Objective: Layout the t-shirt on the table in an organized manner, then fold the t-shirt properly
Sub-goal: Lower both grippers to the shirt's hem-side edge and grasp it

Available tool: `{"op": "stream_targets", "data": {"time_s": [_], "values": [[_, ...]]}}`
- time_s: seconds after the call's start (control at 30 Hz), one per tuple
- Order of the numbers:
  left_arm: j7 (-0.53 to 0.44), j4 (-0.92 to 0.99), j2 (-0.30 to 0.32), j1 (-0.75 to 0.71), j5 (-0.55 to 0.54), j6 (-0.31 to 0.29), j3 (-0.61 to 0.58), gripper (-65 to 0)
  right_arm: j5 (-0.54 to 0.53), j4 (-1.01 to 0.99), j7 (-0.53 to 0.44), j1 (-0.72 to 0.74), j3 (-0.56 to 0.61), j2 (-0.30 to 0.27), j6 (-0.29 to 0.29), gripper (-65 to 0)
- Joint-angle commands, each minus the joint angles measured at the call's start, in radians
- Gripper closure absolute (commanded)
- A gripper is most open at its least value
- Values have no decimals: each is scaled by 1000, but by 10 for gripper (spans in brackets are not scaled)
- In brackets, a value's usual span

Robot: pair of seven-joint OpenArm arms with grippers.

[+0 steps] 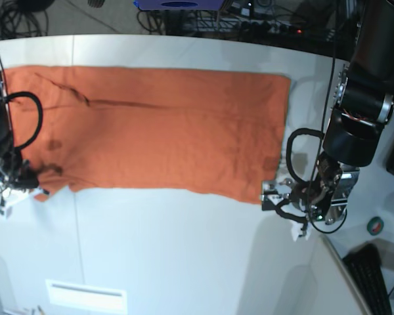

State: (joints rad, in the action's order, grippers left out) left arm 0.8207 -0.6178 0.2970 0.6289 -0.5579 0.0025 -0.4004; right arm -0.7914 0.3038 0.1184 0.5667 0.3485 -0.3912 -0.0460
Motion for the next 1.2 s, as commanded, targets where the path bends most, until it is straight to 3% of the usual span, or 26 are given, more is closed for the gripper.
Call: {"op": "stream_targets", "data": {"time_s": [0.0,0.2,0.37,0.6,0.77,0.9,1.0,1.17], "values": [[-27,-11,6,32,5,7,5,-615,-3,50,-18,9,-1,-18,-4,0],[-76,28,-42,21,5,7,5,-615,-3,196,57,-30,-9,-36,4,0],[-134,103,-95,21,8,7,-2,-615,-3,197,57,-30,-9,-38,4,0],[-182,117,-117,16,9,7,-7,-604,-3,197,56,-38,-9,-38,4,0],[-185,117,-118,13,9,7,-9,-438,-3,197,54,-38,-9,-38,4,0],[-188,117,-118,12,9,7,-9,-367,-3,197,53,-38,-9,-38,4,0],[-249,115,-118,-11,9,7,-10,-304,-3,197,53,-38,-9,-38,4,0],[-320,117,-117,-50,11,7,-10,-107,-3,203,51,-50,-9,-44,4,0]]}}
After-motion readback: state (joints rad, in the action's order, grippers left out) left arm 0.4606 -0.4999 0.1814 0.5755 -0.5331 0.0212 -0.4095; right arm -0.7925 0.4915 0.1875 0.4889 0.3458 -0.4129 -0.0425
